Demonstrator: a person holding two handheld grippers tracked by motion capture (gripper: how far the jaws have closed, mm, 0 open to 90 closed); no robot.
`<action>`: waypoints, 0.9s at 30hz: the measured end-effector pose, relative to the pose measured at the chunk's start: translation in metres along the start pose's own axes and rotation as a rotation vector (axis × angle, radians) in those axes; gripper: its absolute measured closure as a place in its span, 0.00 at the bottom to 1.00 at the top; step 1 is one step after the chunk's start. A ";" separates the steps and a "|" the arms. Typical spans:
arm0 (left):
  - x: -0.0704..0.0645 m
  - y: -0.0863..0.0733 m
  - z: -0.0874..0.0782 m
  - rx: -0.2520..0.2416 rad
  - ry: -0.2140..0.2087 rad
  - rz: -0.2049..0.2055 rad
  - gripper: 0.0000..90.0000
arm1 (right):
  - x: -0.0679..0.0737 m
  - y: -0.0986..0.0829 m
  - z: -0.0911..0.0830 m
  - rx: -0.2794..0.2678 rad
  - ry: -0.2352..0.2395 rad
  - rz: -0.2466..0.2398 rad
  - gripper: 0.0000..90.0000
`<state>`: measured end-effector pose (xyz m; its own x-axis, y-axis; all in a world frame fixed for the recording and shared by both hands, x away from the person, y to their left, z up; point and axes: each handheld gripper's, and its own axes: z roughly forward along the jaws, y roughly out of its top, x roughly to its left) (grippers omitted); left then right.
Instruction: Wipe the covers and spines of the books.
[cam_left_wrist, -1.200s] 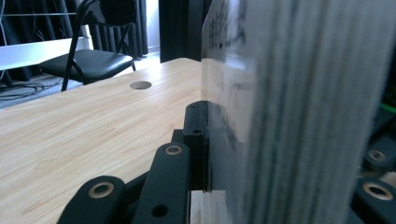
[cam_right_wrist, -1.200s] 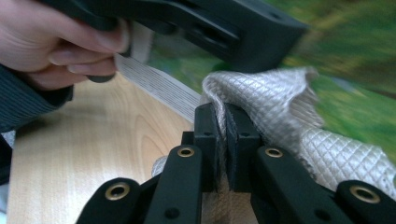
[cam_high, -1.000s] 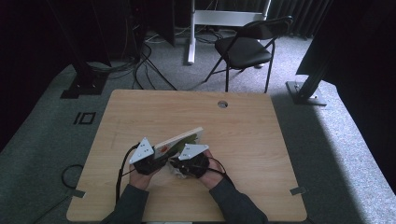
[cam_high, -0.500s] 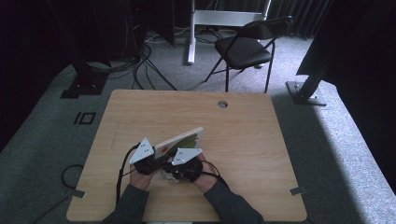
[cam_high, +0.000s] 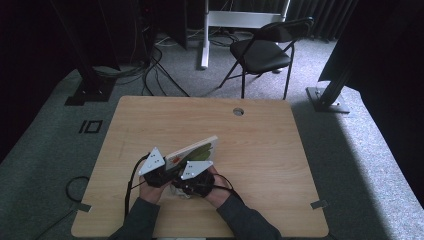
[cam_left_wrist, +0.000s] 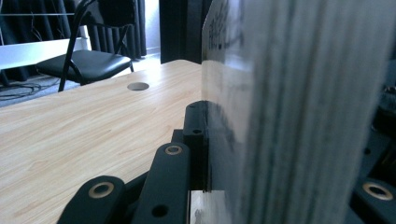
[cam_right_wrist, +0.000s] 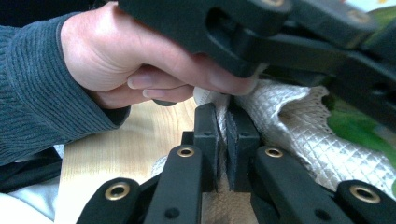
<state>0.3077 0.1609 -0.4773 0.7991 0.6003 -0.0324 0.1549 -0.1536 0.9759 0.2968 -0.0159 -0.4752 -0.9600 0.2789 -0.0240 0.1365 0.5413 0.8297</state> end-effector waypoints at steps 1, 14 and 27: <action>0.000 0.000 0.000 0.000 0.000 -0.001 0.87 | 0.000 0.000 0.001 0.001 0.003 -0.004 0.94; 0.001 0.000 -0.001 -0.003 0.001 -0.002 0.87 | -0.003 -0.002 -0.003 0.000 -0.019 0.005 0.94; 0.001 0.000 -0.002 0.000 0.003 0.001 0.87 | -0.013 -0.006 -0.012 -0.002 -0.057 0.030 0.94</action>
<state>0.3075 0.1636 -0.4765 0.7975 0.6026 -0.0308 0.1541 -0.1540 0.9760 0.3054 -0.0321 -0.4728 -0.9402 0.3392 -0.0309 0.1642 0.5309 0.8314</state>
